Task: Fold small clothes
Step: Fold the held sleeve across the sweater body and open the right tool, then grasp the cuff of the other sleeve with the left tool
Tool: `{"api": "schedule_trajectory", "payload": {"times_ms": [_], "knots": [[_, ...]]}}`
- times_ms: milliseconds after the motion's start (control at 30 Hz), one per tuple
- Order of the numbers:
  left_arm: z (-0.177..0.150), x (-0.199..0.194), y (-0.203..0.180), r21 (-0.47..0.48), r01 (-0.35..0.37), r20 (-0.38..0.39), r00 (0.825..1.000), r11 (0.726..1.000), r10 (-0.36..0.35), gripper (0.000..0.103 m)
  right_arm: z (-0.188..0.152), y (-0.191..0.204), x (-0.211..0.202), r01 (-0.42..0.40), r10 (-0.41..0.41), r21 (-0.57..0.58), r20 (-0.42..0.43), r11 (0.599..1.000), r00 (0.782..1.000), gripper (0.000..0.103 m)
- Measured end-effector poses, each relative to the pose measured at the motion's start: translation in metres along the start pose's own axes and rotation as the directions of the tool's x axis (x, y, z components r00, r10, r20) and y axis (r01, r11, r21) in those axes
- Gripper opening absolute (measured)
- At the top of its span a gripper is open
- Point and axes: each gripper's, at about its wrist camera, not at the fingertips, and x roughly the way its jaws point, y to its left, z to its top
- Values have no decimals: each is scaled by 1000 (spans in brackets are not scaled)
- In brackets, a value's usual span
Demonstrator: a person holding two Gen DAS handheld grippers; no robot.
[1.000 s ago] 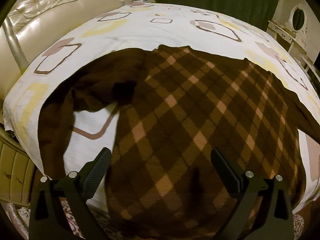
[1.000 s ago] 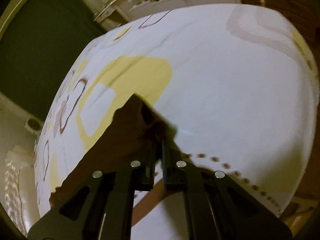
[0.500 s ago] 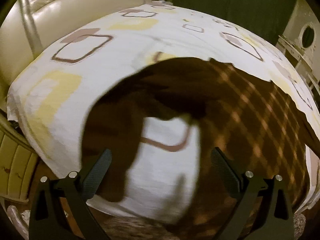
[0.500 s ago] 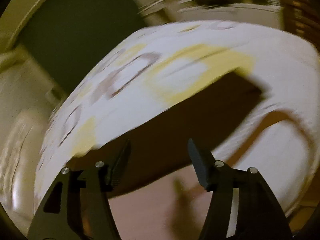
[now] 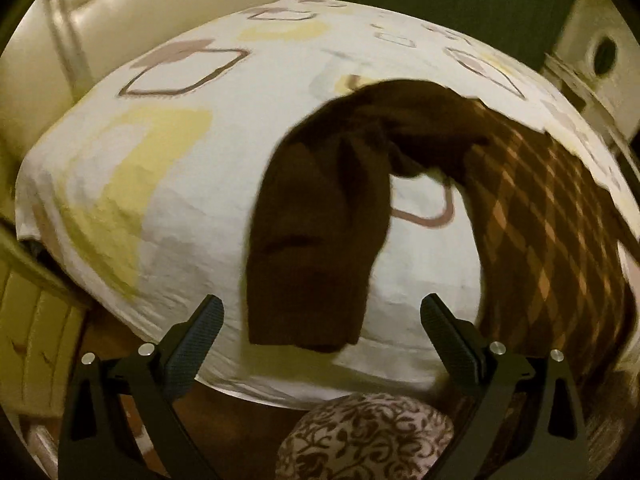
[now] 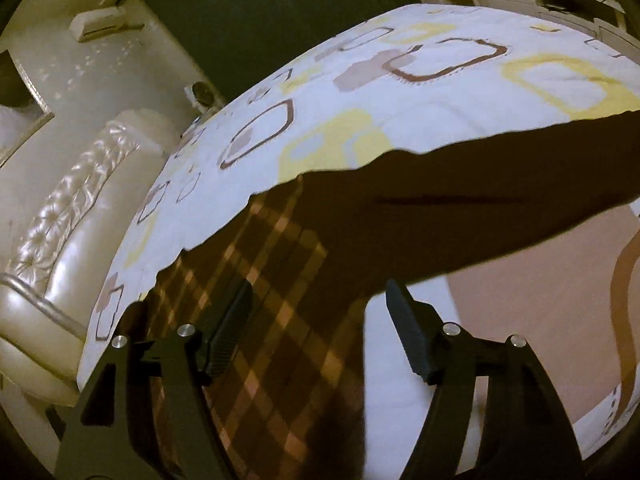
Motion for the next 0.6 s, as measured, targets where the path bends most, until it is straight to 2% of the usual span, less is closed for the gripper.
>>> {"api": "schedule_trajectory", "payload": {"times_ms": [67, 167, 200, 267, 433, 600], "knots": [[1, 4, 3, 19, -12, -3, 1000, 1000, 12, 98, -9, 3, -5, -2, 2, 7, -2, 1000, 1000, 69], [0, 10, 26, -109, 104, -15, 994, 989, -106, 98, -14, 4, -6, -2, 2, 7, -7, 1000, 1000, 69], [-1, 13, 37, -167, 165, -18, 985, 972, -170, 98, -16, 3, -8, -1, 1, 6, -6, 1000, 1000, 69], [-5, 19, 53, -233, 220, -7, 974, 947, -228, 98, -17, 4, -7, 2, -2, 2, -12, 1000, 1000, 69], [-9, 38, 64, -267, 228, -36, 968, 936, -247, 98, -22, 6, -6, 1, -1, 5, -18, 1000, 1000, 69], [-5, 48, 67, -347, 316, -7, 941, 883, -340, 98, -27, 9, -4, 5, -5, -3, -27, 1000, 1000, 70]]}}
